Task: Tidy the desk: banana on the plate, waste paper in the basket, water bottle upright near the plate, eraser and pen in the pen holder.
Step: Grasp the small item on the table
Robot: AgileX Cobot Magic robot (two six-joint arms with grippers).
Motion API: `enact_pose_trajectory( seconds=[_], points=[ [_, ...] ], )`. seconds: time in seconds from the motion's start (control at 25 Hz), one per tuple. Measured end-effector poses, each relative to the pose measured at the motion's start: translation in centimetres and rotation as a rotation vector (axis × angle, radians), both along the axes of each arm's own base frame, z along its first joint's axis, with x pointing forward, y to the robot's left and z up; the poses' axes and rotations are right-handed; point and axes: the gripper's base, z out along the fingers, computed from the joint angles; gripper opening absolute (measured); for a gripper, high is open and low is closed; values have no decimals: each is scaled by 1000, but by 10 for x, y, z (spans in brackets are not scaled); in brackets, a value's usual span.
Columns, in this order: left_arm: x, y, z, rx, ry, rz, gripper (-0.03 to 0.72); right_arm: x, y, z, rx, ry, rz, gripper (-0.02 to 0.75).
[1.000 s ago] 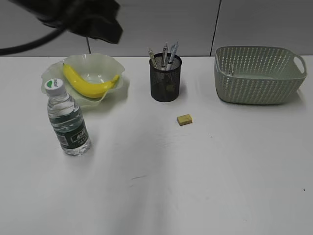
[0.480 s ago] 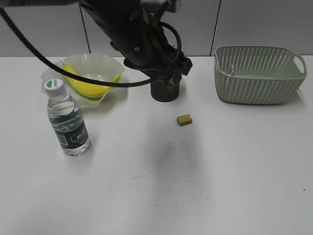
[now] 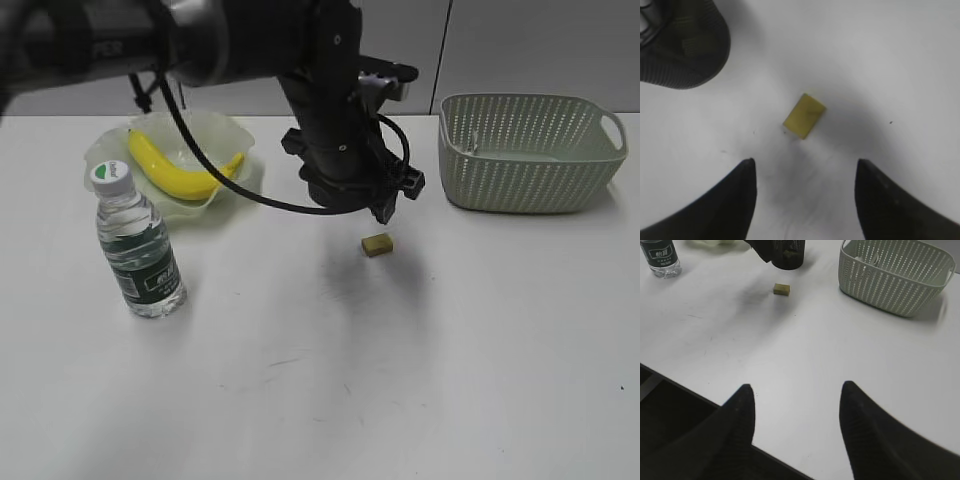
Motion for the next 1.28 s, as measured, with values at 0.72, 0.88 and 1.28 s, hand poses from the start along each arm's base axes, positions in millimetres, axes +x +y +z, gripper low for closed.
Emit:
enact_pose_trajectory(
  seconds=[0.72,0.88,1.28],
  points=[
    [30,-32,-53,36,89,2,466,0,0,0,0,-1,0,436],
    [32,-31,-65,71,84,-1,466,0,0,0,0,-1,0,436],
    [37,-32,-70,69,39,-5,466,0,0,0,0,-1,0,436]
  ],
)
